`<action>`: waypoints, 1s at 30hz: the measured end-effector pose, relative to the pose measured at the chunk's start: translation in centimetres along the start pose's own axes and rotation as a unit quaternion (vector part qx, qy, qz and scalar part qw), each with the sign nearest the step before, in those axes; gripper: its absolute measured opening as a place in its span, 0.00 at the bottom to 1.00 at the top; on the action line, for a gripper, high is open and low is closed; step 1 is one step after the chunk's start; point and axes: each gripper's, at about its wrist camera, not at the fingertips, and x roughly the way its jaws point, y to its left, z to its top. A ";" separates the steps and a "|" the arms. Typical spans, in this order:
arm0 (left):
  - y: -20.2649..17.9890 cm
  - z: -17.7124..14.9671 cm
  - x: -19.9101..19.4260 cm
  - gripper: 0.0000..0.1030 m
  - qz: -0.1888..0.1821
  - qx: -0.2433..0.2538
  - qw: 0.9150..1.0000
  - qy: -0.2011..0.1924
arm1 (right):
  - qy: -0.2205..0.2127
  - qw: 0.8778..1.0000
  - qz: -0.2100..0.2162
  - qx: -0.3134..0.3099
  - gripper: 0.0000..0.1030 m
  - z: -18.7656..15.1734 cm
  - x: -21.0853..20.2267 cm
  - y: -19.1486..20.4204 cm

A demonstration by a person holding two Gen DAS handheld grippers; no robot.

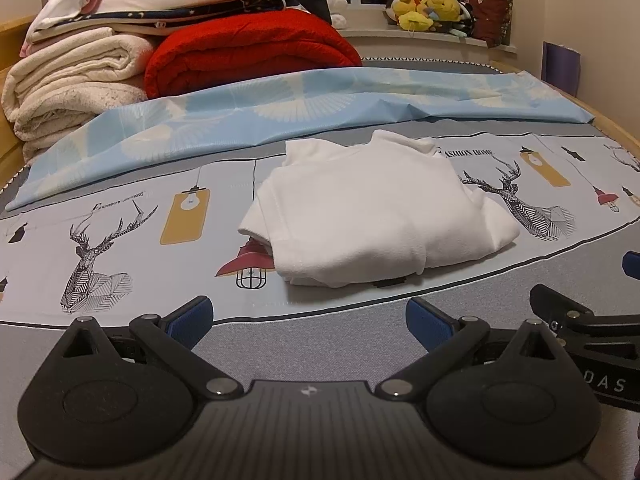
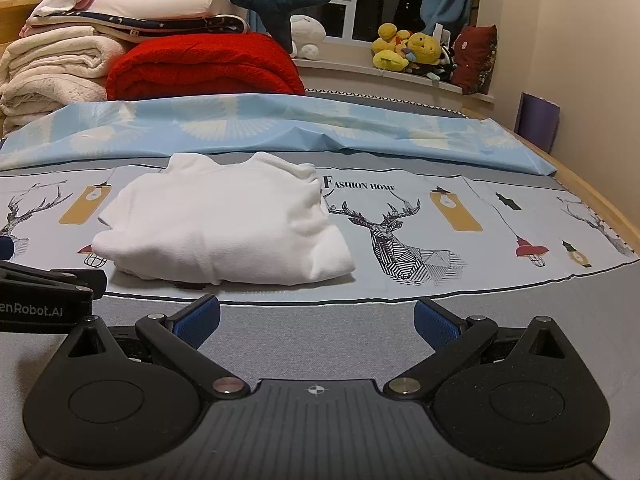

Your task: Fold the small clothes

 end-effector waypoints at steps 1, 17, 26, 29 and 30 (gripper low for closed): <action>0.0 0.0 0.0 1.00 0.000 0.000 1.000 0.000 | 0.000 1.000 0.001 0.000 0.99 0.0 0.0 0.0; -0.2 -0.1 0.2 1.00 0.001 0.004 1.000 0.005 | 0.002 1.000 0.003 -0.002 0.99 -0.1 0.1 0.3; -0.2 -0.2 0.3 1.00 0.004 0.007 1.000 0.002 | 0.001 1.000 0.007 -0.006 0.99 -0.2 0.2 0.4; -0.3 -0.2 0.3 1.00 0.005 0.008 1.000 0.002 | 0.002 1.000 0.007 -0.006 0.99 -0.2 0.2 0.4; -0.3 -0.2 0.3 1.00 0.005 0.007 1.000 0.002 | 0.002 1.000 0.007 -0.006 0.99 -0.2 0.2 0.4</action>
